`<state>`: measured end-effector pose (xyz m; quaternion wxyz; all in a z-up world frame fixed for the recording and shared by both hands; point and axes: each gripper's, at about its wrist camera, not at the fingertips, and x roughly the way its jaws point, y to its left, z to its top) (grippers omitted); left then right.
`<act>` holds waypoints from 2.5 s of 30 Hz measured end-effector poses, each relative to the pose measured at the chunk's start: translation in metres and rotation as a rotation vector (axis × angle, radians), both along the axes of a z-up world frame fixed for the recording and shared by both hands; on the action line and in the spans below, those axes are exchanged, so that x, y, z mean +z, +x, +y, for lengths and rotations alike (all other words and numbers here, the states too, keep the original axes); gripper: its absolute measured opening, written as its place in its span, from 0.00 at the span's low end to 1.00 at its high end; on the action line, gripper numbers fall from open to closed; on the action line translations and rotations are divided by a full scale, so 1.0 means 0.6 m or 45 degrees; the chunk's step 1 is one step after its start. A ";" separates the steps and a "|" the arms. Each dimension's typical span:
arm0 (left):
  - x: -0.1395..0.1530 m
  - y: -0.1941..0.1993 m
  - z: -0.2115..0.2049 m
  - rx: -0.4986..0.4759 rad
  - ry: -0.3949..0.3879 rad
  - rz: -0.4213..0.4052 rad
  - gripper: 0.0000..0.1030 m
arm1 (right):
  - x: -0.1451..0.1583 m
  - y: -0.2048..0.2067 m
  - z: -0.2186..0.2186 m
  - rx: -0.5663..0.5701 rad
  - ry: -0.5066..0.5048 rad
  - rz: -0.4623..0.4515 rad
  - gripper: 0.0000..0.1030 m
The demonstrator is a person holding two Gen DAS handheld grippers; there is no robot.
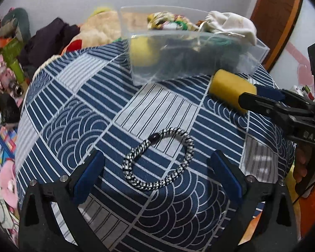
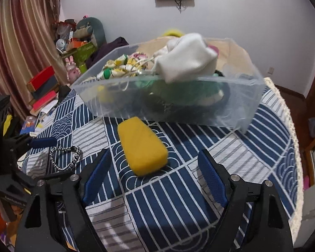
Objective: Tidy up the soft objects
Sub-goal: 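Grasp the braided bracelet with the left tool while the right tool grasps the yellow sponge, then lower the bracelet and sponge into the clear box and open both tools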
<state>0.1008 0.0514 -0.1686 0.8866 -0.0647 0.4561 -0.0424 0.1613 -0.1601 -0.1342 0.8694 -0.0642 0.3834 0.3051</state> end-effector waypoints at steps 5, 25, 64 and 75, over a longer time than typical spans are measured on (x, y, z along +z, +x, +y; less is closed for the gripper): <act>-0.001 -0.016 -0.006 0.001 0.031 -0.045 0.77 | -0.011 -0.003 0.006 0.047 0.013 0.034 0.38; 0.088 -0.006 -0.004 -0.020 0.074 -0.267 0.11 | 0.068 -0.046 -0.031 0.004 0.123 -0.179 0.35; 0.111 0.209 -0.048 -0.039 0.045 -0.324 0.32 | 0.073 0.063 0.014 -0.098 0.091 -0.198 0.37; 0.150 0.159 -0.032 -0.042 0.004 -0.410 0.58 | 0.094 0.050 -0.009 -0.112 0.117 -0.190 0.53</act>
